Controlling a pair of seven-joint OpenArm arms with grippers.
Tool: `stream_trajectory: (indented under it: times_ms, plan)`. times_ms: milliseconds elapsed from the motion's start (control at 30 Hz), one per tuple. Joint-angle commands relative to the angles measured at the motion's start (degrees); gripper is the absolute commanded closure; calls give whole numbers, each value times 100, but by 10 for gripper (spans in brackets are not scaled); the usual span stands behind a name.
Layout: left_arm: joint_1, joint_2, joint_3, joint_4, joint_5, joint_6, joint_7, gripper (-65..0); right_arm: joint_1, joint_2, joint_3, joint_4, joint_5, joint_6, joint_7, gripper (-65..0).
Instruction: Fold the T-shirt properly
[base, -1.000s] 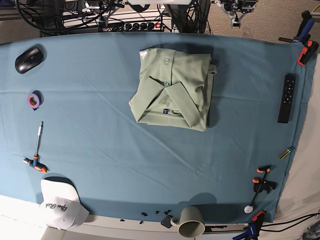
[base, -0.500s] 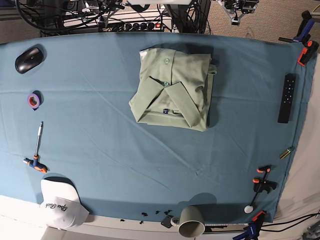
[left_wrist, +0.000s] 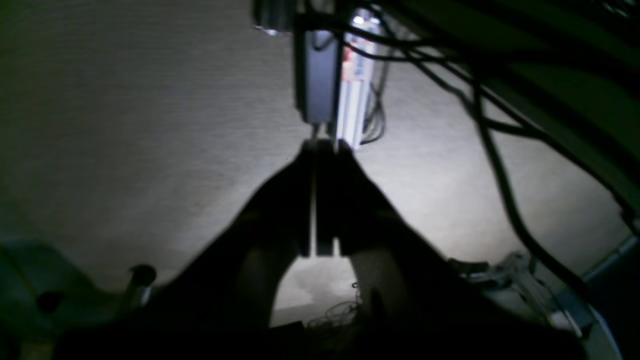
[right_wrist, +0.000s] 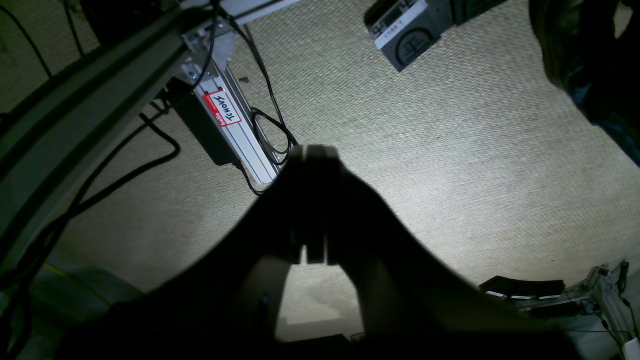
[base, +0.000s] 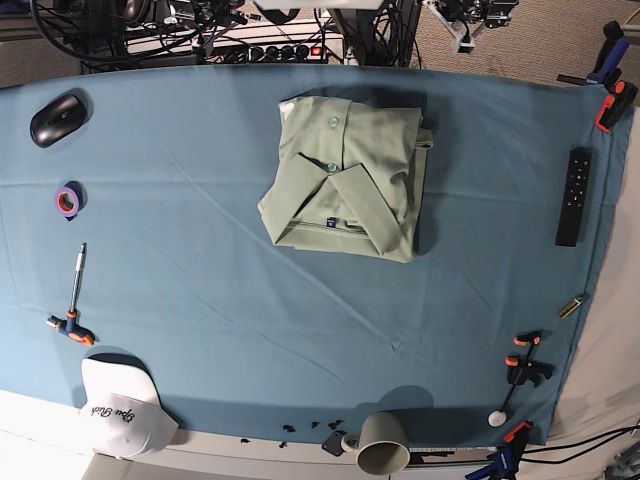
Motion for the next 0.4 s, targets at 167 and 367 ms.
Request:
stream_trajectory:
  times_ms: [167,367]
  plan:
    - [48,-31,-7,15,197,199,13,0,-15,48,7,28,26,13,15,0]
    - [48,-44,-7,15,525,1333,-2,0,-15,48,7,28,26,13,17,0]
